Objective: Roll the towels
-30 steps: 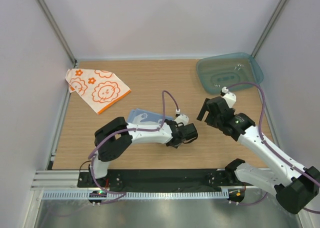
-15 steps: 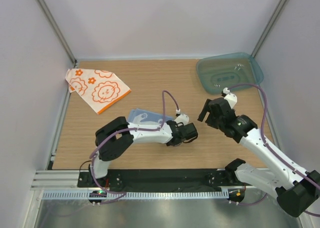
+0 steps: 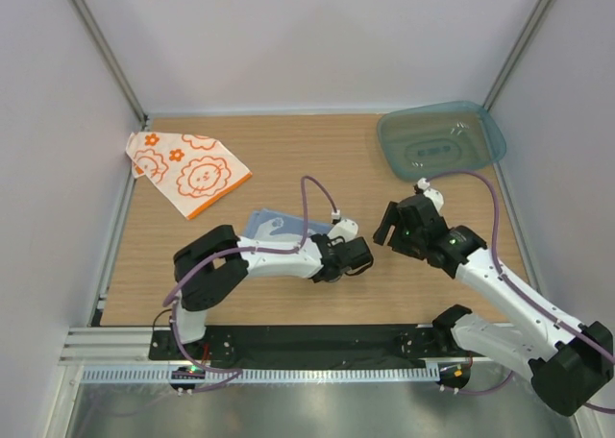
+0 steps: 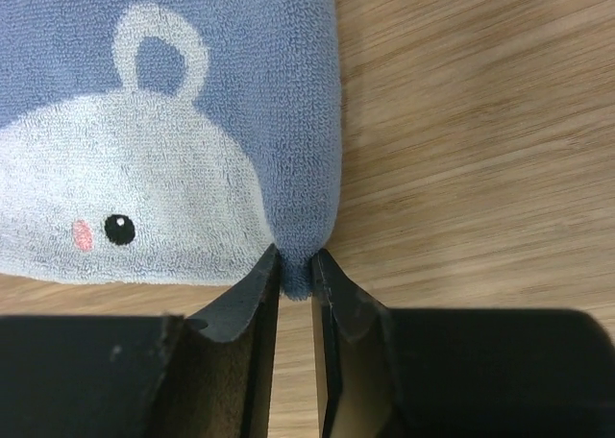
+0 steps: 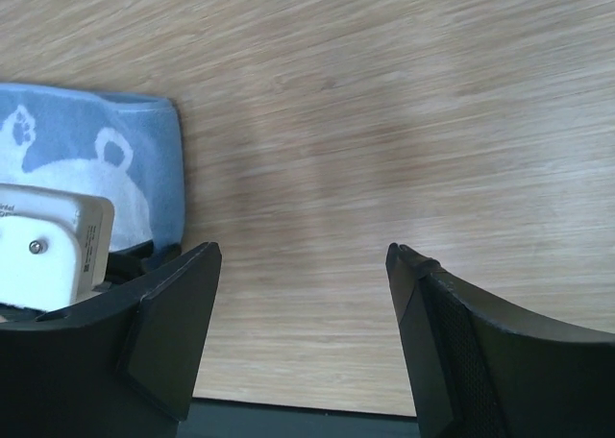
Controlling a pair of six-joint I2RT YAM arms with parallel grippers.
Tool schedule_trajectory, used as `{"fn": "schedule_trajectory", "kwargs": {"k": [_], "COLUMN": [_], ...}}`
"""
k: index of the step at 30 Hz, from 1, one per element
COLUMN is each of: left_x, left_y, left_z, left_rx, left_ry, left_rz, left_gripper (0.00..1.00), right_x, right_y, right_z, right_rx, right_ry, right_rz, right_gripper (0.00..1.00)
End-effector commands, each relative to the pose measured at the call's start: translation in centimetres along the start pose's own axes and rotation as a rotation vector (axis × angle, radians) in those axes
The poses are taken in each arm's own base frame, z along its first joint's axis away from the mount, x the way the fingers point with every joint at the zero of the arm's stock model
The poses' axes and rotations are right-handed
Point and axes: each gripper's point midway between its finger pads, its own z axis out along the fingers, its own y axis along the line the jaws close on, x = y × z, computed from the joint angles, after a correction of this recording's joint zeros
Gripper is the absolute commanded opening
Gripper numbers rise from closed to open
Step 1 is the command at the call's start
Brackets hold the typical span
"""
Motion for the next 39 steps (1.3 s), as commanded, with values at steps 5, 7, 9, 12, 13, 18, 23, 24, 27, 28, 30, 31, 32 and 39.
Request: {"fn": "schedule_trajectory", "kwargs": {"k": [5, 7, 9, 12, 13, 18, 23, 24, 27, 28, 30, 31, 32, 39], "left_x": [0.9, 0.9, 1.1, 1.0, 0.8, 0.7, 0.7, 0.7, 1.1, 1.3, 1.5, 1.5, 1.5, 2.8], "left_y": [-0.9, -1.0, -0.8, -0.7, -0.9, -0.5, -0.4, -0.3, -0.2, -0.2, 0.0, 0.1, 0.3, 1.1], "left_z": [0.3, 0.3, 0.2, -0.1, -0.3, -1.2, -1.8, -1.9, -2.2, -2.2, -2.6, -2.8, -3.0, -2.8], "left_rx": [0.079, 0.090, 0.102, 0.137, 0.153, 0.194, 0.235, 0.243, 0.262, 0.271, 0.285, 0.288, 0.289, 0.284], "left_ry": [0.008, 0.000, -0.004, -0.013, -0.018, -0.036, -0.050, -0.048, -0.048, -0.044, -0.049, -0.051, -0.055, -0.037], "left_rz": [-0.055, -0.059, -0.064, -0.088, -0.097, -0.102, -0.103, -0.104, -0.108, -0.107, -0.113, -0.114, -0.116, -0.112], "left_gripper": [0.17, 0.17, 0.17, 0.17, 0.17, 0.16, 0.16, 0.16, 0.16, 0.16, 0.16, 0.16, 0.16, 0.16], "right_x": [0.4, 1.0, 1.9, 2.9, 3.0, 4.6, 6.2, 6.1, 7.7, 7.4, 8.1, 8.2, 8.6, 8.6], "right_y": [2.4, 2.9, 2.9, 2.8, 3.3, 4.3, 6.7, 7.7, 9.8, 10.4, 10.8, 11.2, 11.0, 12.9], "right_z": [-0.7, -0.4, 0.2, 1.2, 1.4, 3.2, 4.3, 4.4, 4.9, 5.3, 6.3, 6.7, 7.2, 8.2], "right_rx": [-0.157, -0.192, -0.201, -0.197, -0.217, -0.277, -0.320, -0.335, -0.343, -0.347, -0.325, -0.332, -0.316, -0.374], "right_ry": [0.014, 0.027, 0.052, 0.088, 0.091, 0.137, 0.173, 0.168, 0.198, 0.172, 0.190, 0.189, 0.201, 0.193], "right_rz": [0.047, 0.073, 0.092, 0.112, 0.129, 0.192, 0.171, 0.158, 0.101, 0.099, 0.095, 0.096, 0.095, 0.102], "right_gripper": [0.79, 0.81, 0.82, 0.82, 0.82, 0.77, 0.76, 0.76, 0.76, 0.76, 0.75, 0.74, 0.73, 0.73]}}
